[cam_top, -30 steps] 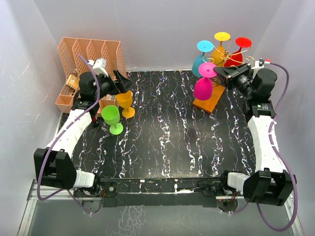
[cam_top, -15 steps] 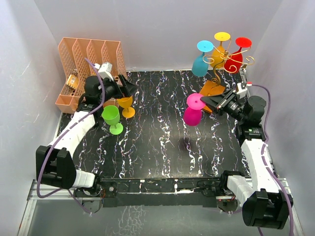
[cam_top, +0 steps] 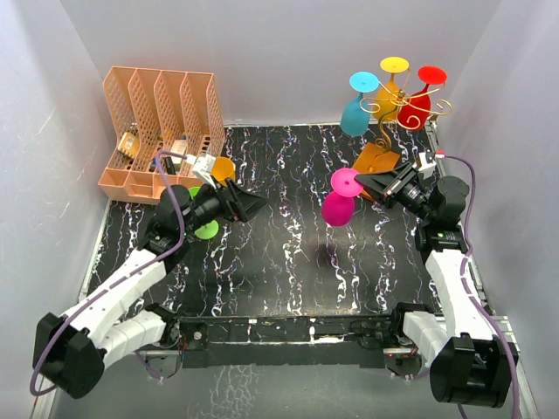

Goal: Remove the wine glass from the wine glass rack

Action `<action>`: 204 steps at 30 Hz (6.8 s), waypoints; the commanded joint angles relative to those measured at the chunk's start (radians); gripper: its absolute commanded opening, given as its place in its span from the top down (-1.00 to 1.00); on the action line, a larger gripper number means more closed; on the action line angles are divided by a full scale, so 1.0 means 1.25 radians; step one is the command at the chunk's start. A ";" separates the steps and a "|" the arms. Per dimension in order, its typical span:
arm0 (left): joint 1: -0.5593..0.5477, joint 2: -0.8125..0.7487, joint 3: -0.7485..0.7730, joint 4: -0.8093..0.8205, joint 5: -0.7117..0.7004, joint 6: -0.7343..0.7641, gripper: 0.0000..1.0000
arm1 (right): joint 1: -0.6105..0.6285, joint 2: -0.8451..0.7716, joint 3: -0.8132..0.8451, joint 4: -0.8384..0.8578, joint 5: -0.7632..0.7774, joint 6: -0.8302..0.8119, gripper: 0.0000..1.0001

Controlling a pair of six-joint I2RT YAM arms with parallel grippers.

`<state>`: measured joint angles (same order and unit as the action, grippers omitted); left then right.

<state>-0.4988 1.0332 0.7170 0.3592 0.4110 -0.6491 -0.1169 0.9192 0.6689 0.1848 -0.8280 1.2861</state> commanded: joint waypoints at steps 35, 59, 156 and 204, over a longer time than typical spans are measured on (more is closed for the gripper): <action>-0.154 0.185 -0.128 0.757 0.046 -0.646 -0.94 | 0.148 -0.043 -0.210 0.747 0.237 0.785 0.85; -0.154 0.154 -0.090 0.774 0.038 -0.671 0.39 | 0.217 -0.117 -0.287 0.554 0.304 0.626 0.85; 0.166 0.085 0.372 -1.077 -0.529 0.144 -0.08 | 0.165 -0.249 -0.014 -0.451 0.705 -0.508 0.01; 0.011 -0.114 0.126 -0.192 -0.219 0.352 -0.94 | 0.341 0.482 0.168 0.060 0.712 -0.694 -0.97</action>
<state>-0.4759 0.9287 0.8925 0.0746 0.1638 -0.2409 0.2825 1.4094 0.7658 0.0608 -0.0696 0.4110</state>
